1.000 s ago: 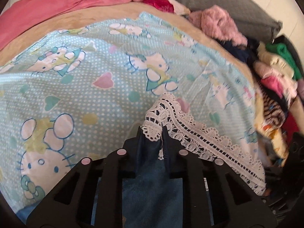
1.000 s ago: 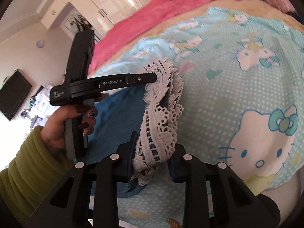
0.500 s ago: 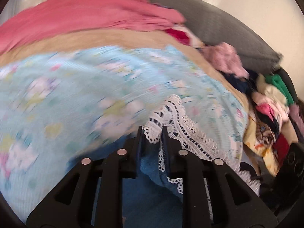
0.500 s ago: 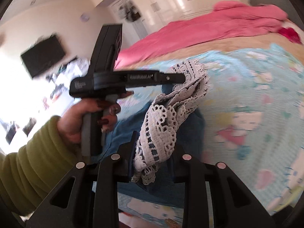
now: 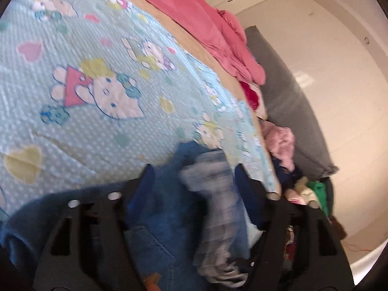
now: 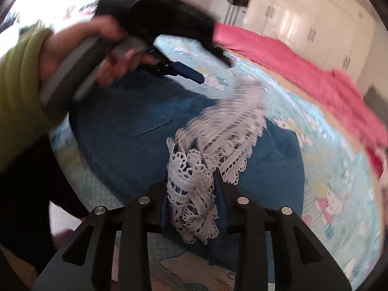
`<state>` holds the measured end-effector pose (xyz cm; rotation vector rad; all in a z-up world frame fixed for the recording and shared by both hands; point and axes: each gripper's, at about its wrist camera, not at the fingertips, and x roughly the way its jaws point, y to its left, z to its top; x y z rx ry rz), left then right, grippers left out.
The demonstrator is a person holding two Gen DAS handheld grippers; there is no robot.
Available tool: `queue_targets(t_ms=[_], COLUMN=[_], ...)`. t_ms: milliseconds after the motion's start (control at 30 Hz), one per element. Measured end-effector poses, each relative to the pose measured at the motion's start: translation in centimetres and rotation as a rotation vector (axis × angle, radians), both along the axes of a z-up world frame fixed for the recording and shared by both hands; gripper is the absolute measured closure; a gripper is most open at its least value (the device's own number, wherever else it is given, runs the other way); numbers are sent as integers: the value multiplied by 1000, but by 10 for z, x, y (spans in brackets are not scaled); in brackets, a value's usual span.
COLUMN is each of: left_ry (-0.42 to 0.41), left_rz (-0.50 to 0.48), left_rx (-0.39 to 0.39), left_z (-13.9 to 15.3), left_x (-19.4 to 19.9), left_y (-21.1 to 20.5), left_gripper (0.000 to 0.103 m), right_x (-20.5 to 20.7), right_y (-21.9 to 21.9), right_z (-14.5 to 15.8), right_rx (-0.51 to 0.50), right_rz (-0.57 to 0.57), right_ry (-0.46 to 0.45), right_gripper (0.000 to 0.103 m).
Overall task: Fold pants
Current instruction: 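Lift the lace hem with the left tool and fold it over the denim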
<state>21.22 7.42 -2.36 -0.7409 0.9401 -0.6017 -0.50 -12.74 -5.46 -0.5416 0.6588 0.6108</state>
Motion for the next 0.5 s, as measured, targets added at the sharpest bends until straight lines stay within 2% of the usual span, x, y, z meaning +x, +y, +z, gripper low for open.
queue_targets(t_ms=[167,267,333,367,400,433,467,500], left_ry=[32,45,45,40,34,29,15,3], left_rz=[-39,-48,-38,-35,-36,-39,-43,-47], left_rx=[73,103,124,139,148,158,171,168], left_z=[-3,-7,-9,-8,-8,-8,-7,-6], left_x=[-2,-1,0,2,4,5,6,7], left_y=[-21,-32,-39,-44,-49,-54,-56,-57], left_gripper=[37,36,38,42,61,79,89,92], right_x=[-8,-10,-13,-14,-15,-15,-15,-15], right_y=[-2,-9,-12,-10,-9,-10,-11,-11], right_z=[2,3,3,2,1,0,-1,-1], right_rx=[14,24,30,27,25,25,30,26], right_rz=[4,-18,-23,-25,-27,-24,-20,-20], right_ry=[-39,-50,-40,-36,-25,-7,10,12], right_gripper=[55,49,48,48,48,57,84,87])
